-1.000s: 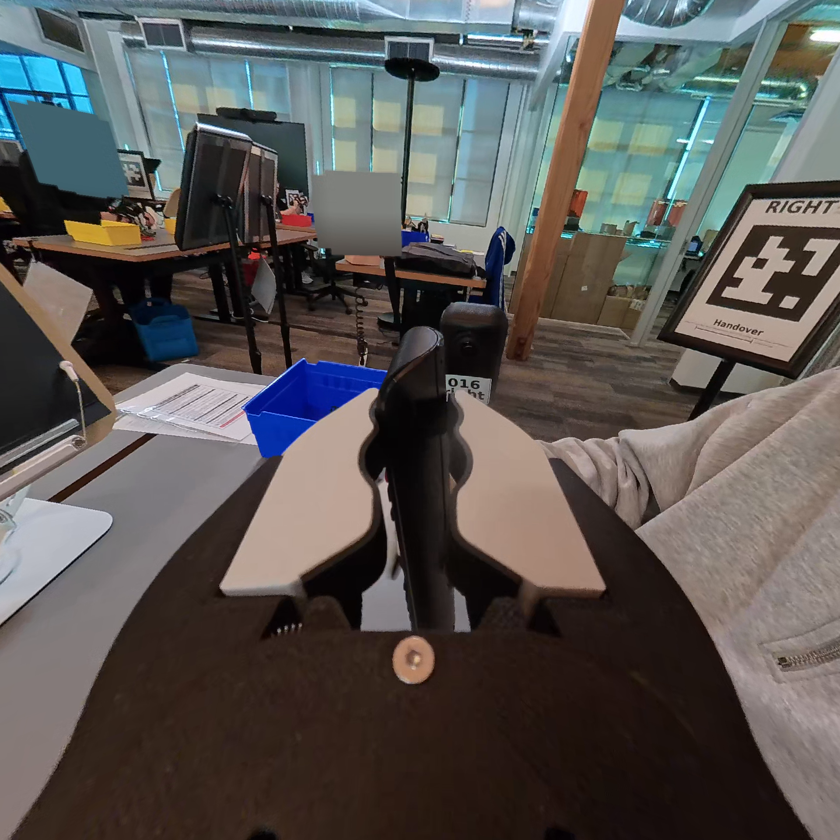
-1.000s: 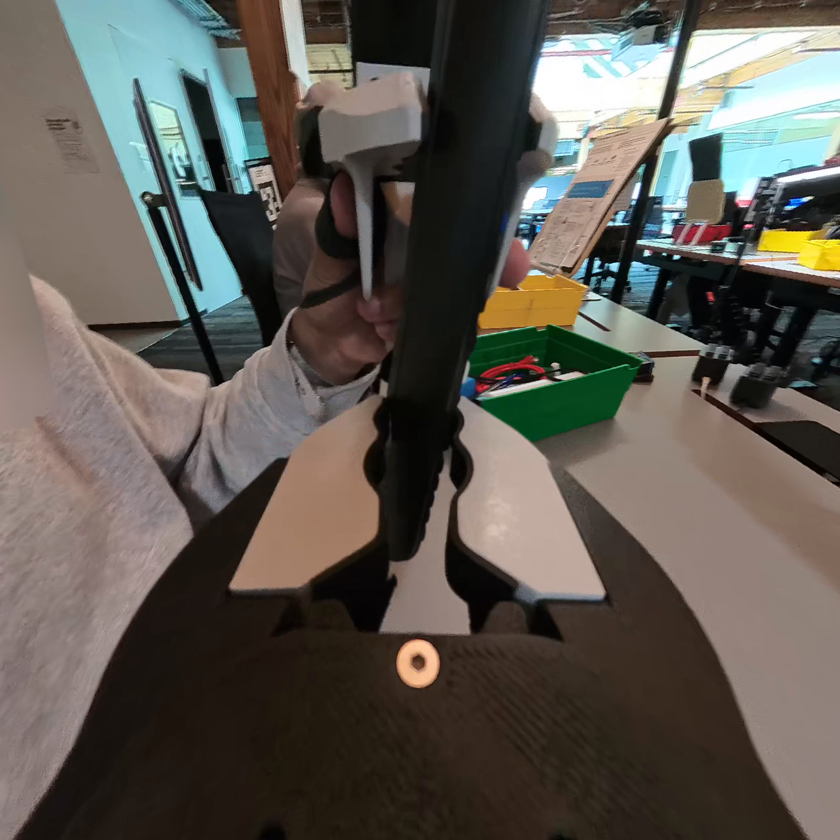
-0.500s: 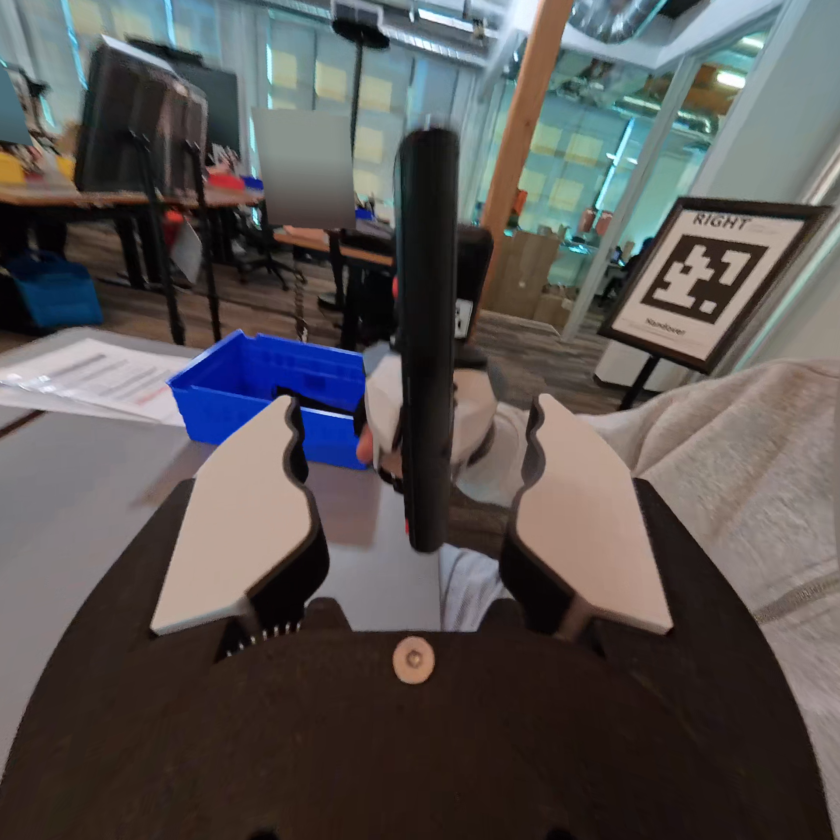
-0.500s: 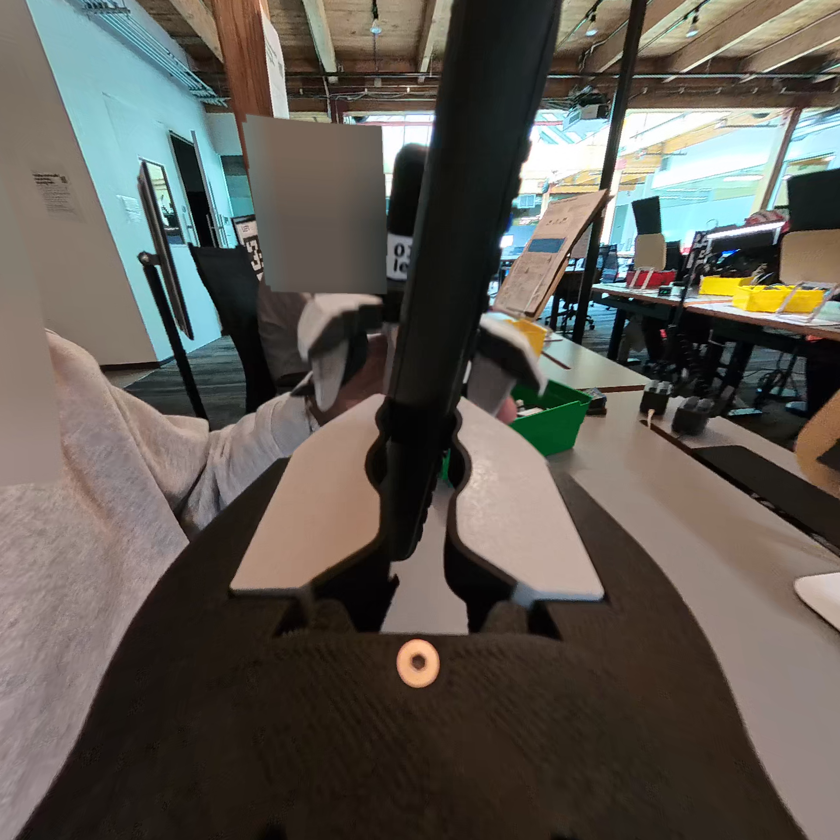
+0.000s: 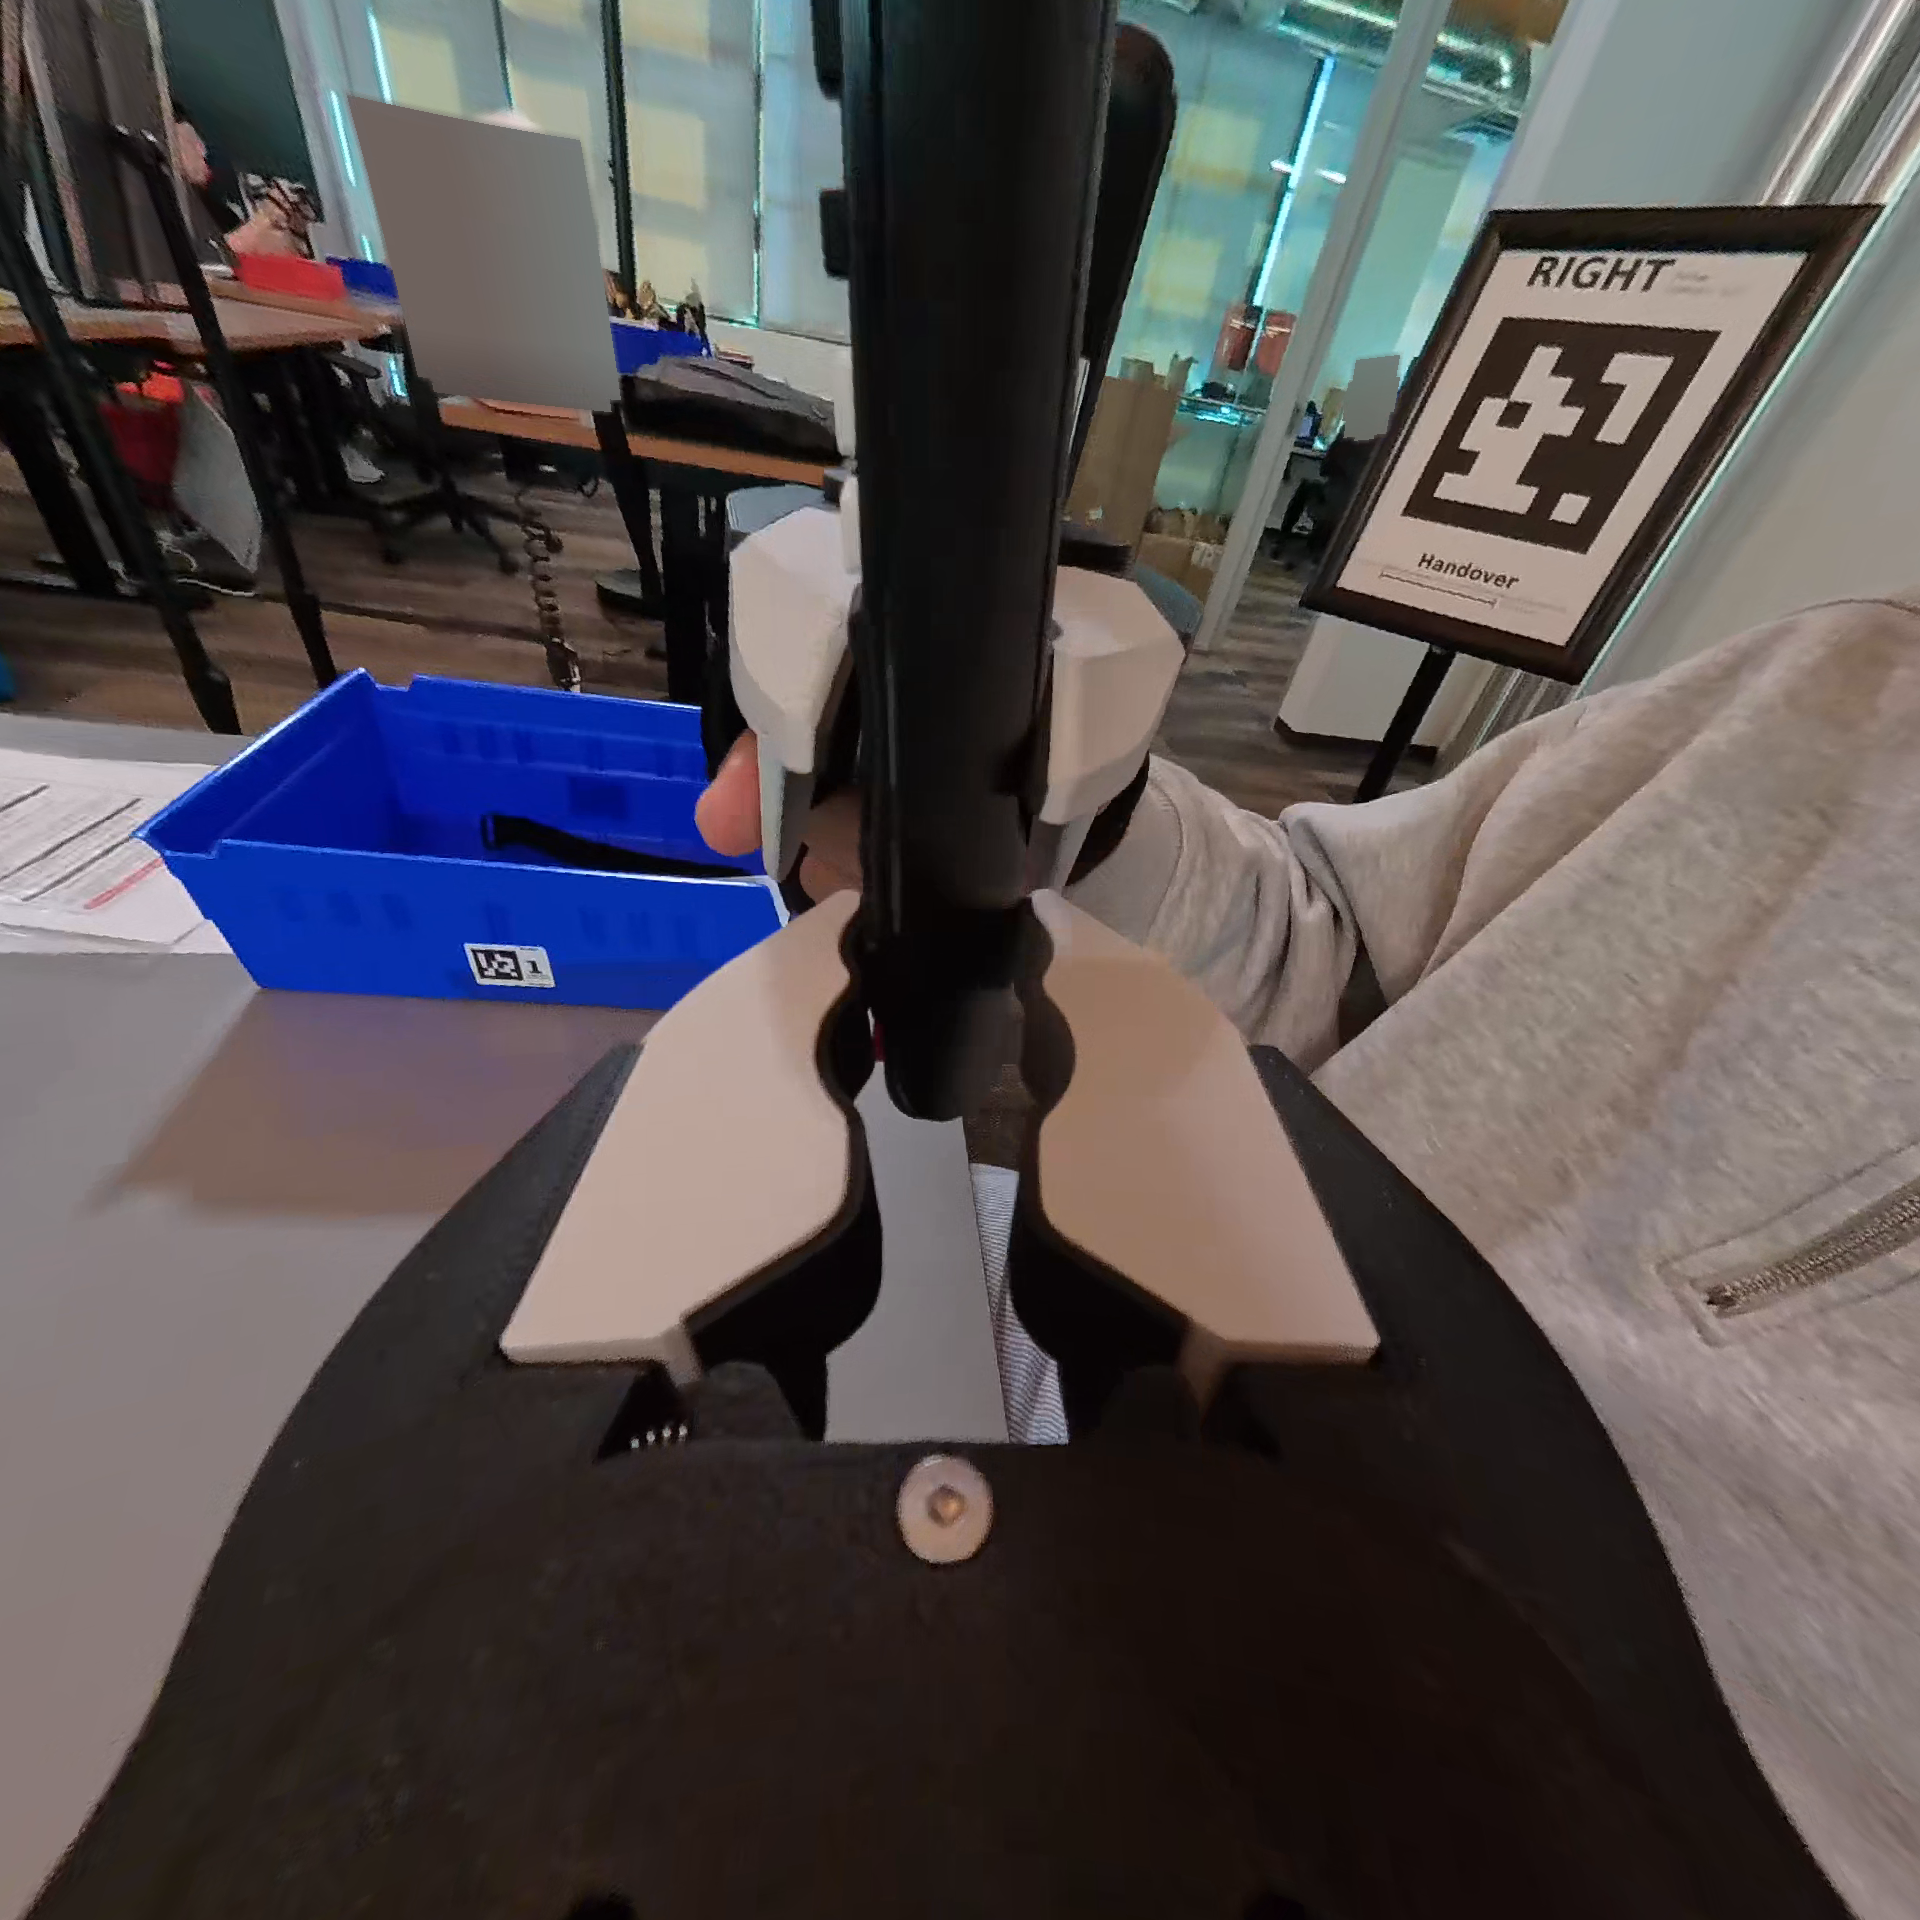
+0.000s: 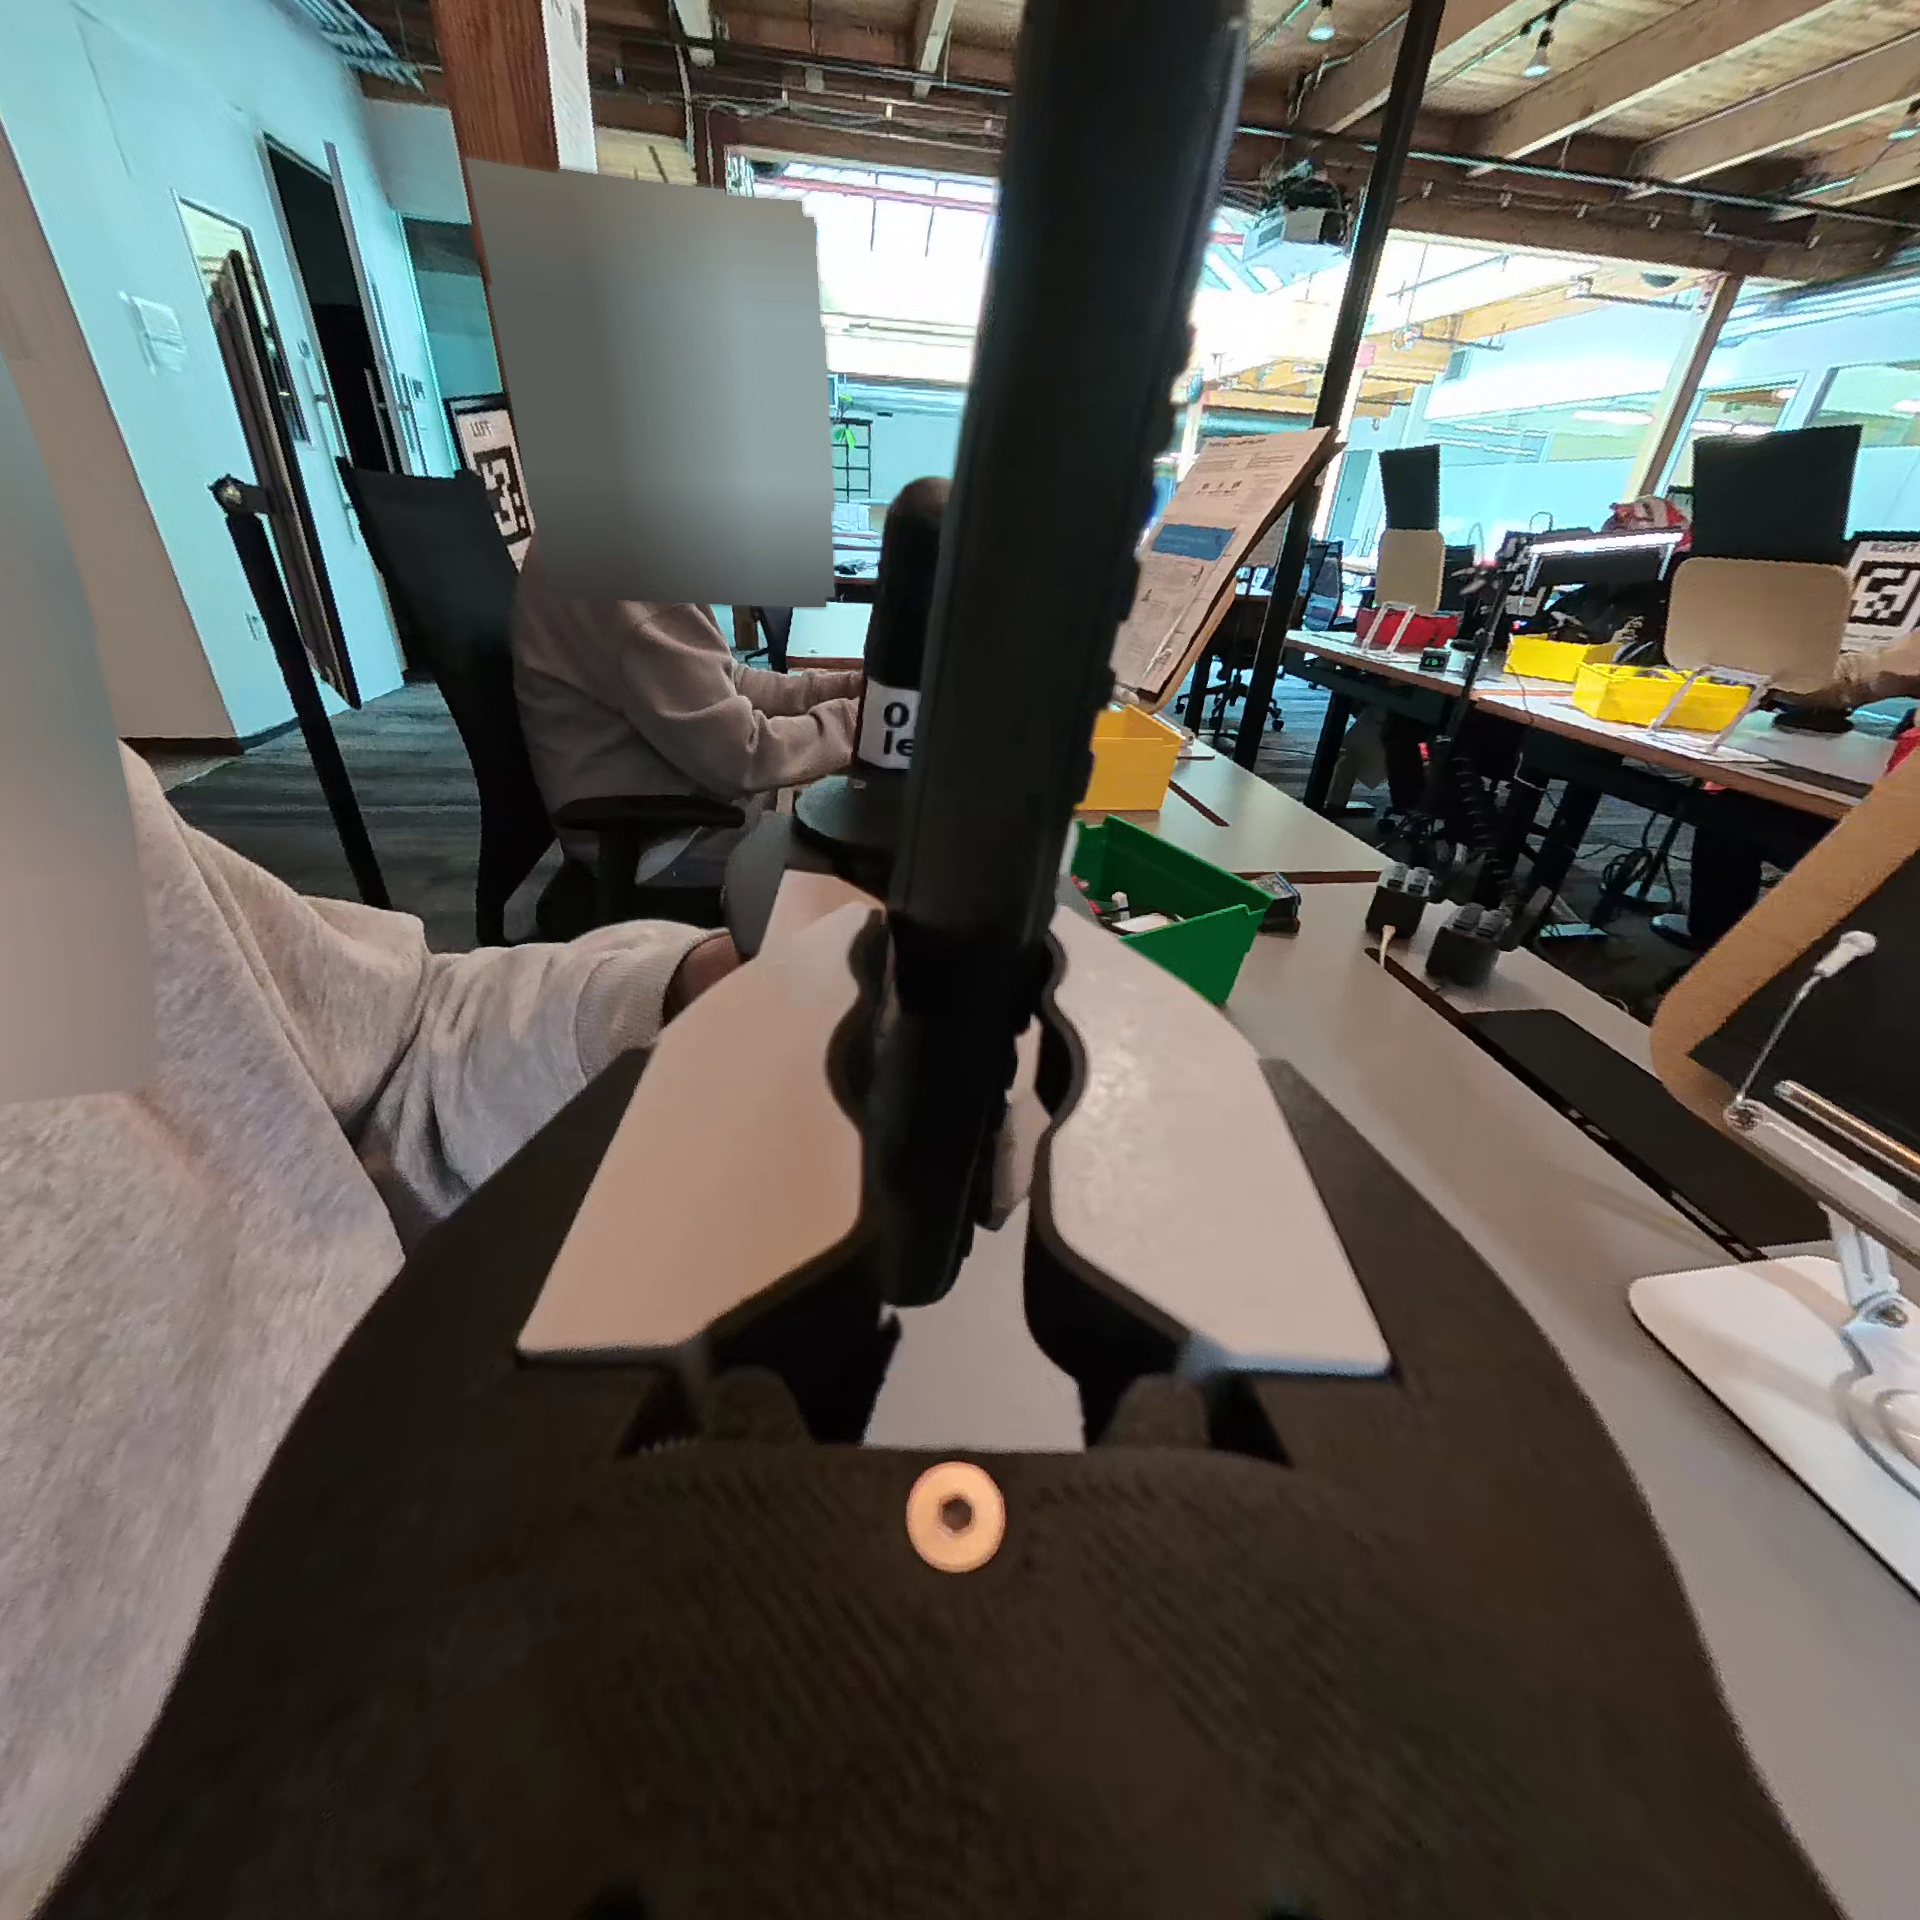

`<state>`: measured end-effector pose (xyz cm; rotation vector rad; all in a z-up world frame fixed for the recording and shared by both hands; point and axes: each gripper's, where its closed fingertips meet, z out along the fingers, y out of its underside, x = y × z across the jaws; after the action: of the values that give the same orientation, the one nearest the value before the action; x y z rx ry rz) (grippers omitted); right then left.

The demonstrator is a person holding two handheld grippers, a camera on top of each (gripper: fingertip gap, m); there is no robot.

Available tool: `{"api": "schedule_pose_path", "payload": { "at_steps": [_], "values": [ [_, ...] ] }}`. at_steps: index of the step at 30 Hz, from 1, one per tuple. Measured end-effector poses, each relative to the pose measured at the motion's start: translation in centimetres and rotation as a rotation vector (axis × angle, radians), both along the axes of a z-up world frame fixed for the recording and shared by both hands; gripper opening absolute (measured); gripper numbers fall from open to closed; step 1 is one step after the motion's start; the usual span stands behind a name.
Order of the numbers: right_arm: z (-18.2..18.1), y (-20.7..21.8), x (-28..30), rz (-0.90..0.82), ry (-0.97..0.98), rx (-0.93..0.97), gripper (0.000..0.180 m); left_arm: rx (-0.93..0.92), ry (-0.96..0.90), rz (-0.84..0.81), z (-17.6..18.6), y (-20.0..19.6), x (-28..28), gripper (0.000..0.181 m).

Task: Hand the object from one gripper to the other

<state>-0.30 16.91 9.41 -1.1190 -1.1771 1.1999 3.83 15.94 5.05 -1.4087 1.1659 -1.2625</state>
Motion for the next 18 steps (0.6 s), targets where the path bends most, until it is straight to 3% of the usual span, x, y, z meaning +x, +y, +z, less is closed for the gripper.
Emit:
{"api": "schedule_pose_path", "payload": {
  "at_steps": [3,6,14,18],
  "values": [
    [0.8,0.1,0.3,-0.004,0.031,-0.016,0.072,-0.019,-0.005,0.019,-0.3,0.4,0.1,0.025],
    [2.3,0.7,1.4,-0.055,0.082,-0.018,0.081,-0.027,-0.011,0.012,-0.9,0.4,0.5,0.025],
    [5.3,1.3,4.5,-0.113,0.166,-0.030,0.081,-0.068,0.044,-0.044,-3.6,-0.3,2.7,0.025],
    [4.9,1.4,4.7,-0.112,0.138,-0.046,0.069,-0.079,0.064,-0.061,-4.6,-0.6,3.6,0.025]
  ]
}}
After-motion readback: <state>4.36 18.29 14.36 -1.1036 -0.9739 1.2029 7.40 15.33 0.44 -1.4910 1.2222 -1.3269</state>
